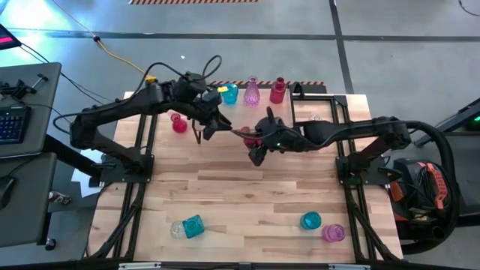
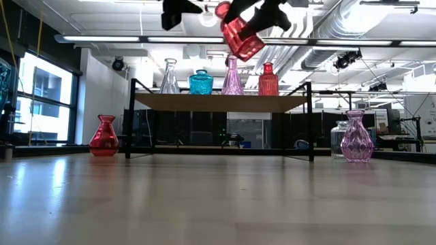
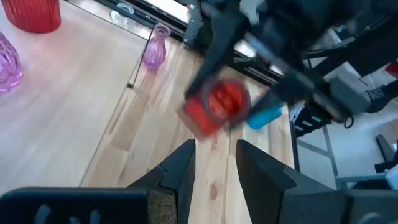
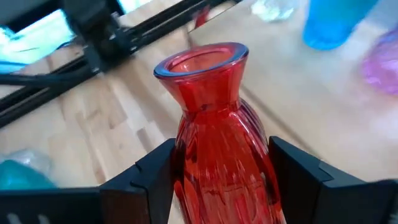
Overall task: Sort vases onto shelf
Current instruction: Put the bottom red flower vase on the shelf aligned with the other red flower vase
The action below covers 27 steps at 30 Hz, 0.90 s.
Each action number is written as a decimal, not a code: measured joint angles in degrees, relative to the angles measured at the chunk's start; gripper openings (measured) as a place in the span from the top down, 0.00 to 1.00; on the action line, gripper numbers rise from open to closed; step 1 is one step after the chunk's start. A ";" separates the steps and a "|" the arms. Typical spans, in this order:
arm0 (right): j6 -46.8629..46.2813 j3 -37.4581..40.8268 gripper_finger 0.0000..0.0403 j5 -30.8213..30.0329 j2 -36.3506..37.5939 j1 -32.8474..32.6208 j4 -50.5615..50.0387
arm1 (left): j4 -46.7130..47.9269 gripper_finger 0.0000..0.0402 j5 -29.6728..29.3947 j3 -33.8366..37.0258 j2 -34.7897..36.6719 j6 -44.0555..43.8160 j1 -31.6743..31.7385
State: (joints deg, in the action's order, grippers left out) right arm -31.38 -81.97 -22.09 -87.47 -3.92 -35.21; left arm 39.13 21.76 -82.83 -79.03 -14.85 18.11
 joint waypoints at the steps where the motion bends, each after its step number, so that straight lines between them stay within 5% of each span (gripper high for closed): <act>1: 0.47 0.00 0.51 -1.33 0.77 0.02 -0.75 | 0.01 0.74 0.00 0.00 0.28 0.00 -0.01; 16: 4.24 3.71 0.51 -24.19 19.56 1.79 -8.22 | 0.70 0.74 0.00 0.04 1.31 -0.02 -0.02; 22: -1.12 15.13 0.51 -32.24 29.25 2.45 -0.04 | 0.68 0.74 -0.02 0.07 1.31 -0.02 -0.02; 27: -1.89 26.88 0.51 -35.68 32.84 1.43 16.24 | 0.69 0.74 -0.28 0.07 1.31 0.00 -0.02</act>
State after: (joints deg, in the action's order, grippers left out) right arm -33.28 -55.10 -57.77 -54.63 -2.50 -18.98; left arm 39.82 21.47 -82.76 -77.71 -14.85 18.09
